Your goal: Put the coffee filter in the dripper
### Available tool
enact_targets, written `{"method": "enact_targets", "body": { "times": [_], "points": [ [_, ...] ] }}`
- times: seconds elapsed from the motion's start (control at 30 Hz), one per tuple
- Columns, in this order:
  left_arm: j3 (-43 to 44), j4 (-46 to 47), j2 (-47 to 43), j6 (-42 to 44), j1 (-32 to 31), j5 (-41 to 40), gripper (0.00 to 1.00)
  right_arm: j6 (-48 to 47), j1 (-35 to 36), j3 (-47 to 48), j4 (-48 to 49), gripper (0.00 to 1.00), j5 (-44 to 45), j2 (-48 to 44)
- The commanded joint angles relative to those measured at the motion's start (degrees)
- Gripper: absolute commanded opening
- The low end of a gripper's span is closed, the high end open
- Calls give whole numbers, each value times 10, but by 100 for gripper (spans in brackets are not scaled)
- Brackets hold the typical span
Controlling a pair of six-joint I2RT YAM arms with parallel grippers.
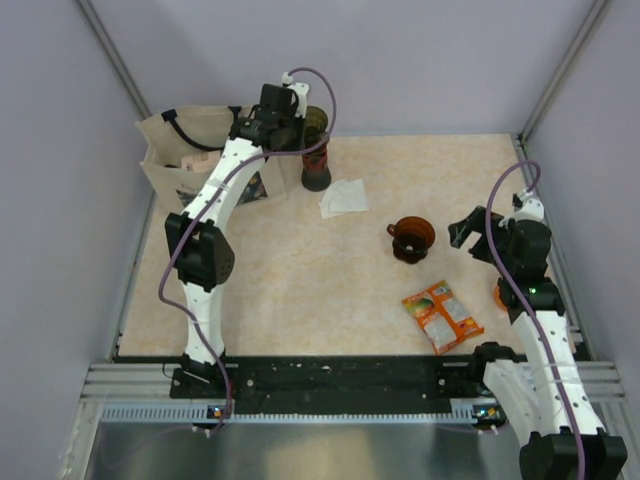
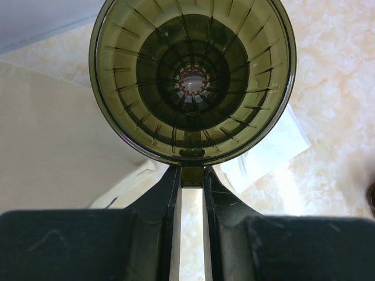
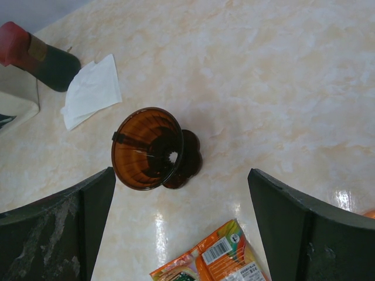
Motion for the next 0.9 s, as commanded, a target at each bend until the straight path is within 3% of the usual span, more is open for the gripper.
{"method": "enact_targets", "body": {
  "times": [0.0, 0.87],
  "points": [
    [36, 11, 6, 7, 3, 28, 0, -9, -3, -2, 18, 96, 5, -2],
    [80, -29, 56, 15, 4, 8, 7, -9, -3, -1, 18, 95, 8, 5]
  ]
}}
